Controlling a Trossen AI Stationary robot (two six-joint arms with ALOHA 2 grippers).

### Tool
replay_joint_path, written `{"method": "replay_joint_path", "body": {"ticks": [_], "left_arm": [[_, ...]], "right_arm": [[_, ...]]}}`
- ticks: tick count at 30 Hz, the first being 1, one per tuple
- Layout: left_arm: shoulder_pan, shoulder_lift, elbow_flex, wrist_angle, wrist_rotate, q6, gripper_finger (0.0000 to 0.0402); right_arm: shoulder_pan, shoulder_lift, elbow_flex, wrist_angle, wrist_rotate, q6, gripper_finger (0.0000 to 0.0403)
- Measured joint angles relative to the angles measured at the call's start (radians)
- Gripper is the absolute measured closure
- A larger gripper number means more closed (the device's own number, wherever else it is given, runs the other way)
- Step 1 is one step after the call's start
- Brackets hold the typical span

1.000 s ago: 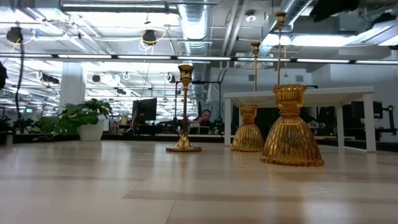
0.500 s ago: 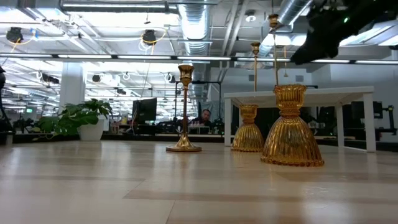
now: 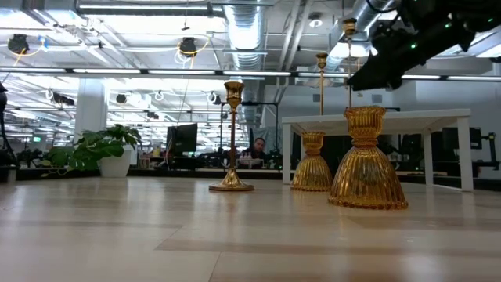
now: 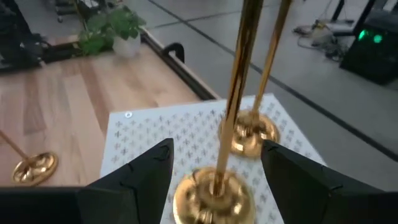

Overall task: Pick & Place candle stick holders
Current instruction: Put the bottom gold candle holder on the shelf aligned with the other gold candle holder

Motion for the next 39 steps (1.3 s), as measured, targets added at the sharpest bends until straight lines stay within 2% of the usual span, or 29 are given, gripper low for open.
{"method": "replay_joint_path", "body": {"ticks": [6, 11, 14, 21, 27, 34, 39], "left_arm": [[0.000, 0.000, 0.000, 0.002, -0.020, 0.000, 0.0325], [0.000, 0.000, 0.000, 0.002, -0.020, 0.000, 0.0325], [0.000, 0.000, 0.000, 0.002, -0.020, 0.000, 0.0325], [0.000, 0.000, 0.000, 0.002, -0.020, 0.001, 0.0325], [0.000, 0.000, 0.000, 0.002, -0.020, 0.000, 0.0325], [0.000, 0.000, 0.001, 0.002, -0.020, 0.000, 0.0325], [0.000, 0.000, 0.001, 0.002, -0.020, 0.001, 0.0325]], "right_arm": [[-0.020, 0.073, 0.000, 0.060, -0.046, -0.011, 0.0168], [-0.021, 0.073, 0.000, 0.078, -0.046, -0.023, 0.0184], [-0.021, 0.074, 0.000, 0.078, -0.045, -0.041, 0.0214], [-0.027, 0.091, 0.000, 0.078, -0.046, -0.052, 0.0317], [-0.026, 0.091, 0.000, 0.080, -0.047, -0.061, 0.0388], [-0.036, 0.041, 0.000, 0.080, 0.006, -0.071, 0.0385], [-0.098, 0.008, 0.000, 0.080, 0.000, -0.056, 0.0395]]}}
